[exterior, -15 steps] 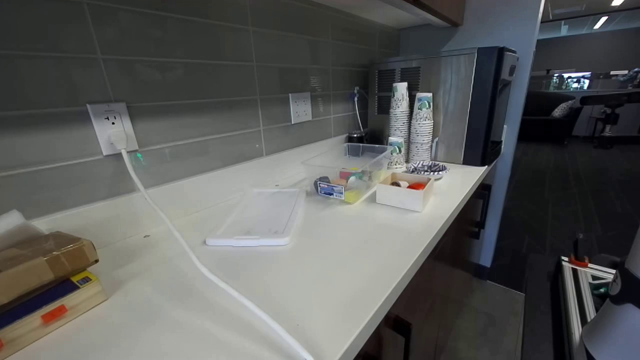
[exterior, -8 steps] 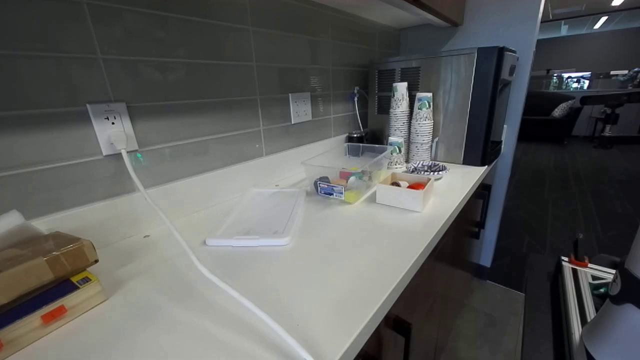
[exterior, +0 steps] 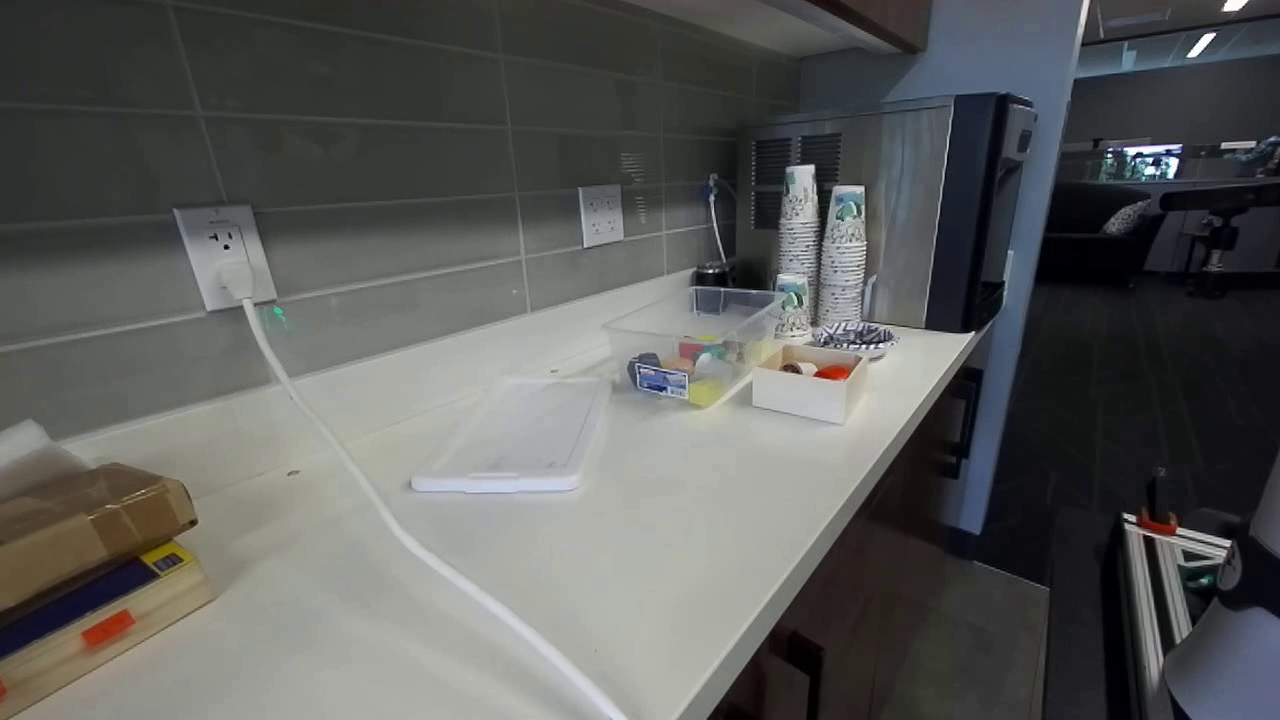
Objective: Open the cabinet door
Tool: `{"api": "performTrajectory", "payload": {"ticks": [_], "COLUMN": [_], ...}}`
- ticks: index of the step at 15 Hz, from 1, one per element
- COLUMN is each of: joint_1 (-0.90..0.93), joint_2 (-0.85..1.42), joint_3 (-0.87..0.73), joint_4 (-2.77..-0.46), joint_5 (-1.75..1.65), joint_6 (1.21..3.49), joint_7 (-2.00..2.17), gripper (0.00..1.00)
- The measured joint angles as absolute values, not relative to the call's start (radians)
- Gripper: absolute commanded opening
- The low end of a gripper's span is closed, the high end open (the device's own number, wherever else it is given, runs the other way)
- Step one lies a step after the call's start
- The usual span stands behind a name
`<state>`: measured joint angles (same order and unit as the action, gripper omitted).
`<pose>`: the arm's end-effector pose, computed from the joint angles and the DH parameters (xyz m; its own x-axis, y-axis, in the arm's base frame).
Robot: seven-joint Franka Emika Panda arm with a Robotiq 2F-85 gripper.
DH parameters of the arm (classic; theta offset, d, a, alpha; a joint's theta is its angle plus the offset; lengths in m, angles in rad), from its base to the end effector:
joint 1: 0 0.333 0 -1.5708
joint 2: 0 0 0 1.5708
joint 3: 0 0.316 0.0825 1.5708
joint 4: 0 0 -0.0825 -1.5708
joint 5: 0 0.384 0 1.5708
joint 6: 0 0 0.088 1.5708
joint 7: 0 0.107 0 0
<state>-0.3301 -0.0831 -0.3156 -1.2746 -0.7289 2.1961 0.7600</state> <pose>0.3917 -0.3420 0.8959 0.0565 -0.3619 0.9305 -0.9543 -0.2935 -0.0562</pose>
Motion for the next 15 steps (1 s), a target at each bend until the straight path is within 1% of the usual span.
{"api": "performTrajectory", "payload": {"ticks": [8, 15], "joint_1": [-0.320, -0.295], "joint_2": [-0.180, -0.293], "joint_3": [-0.291, -0.260], "joint_4": [-1.293, -1.393], "joint_5": [-0.683, -0.679], "joint_6": [2.141, 2.113], "joint_7": [0.683, 0.616], "gripper": [1.00, 1.00]}}
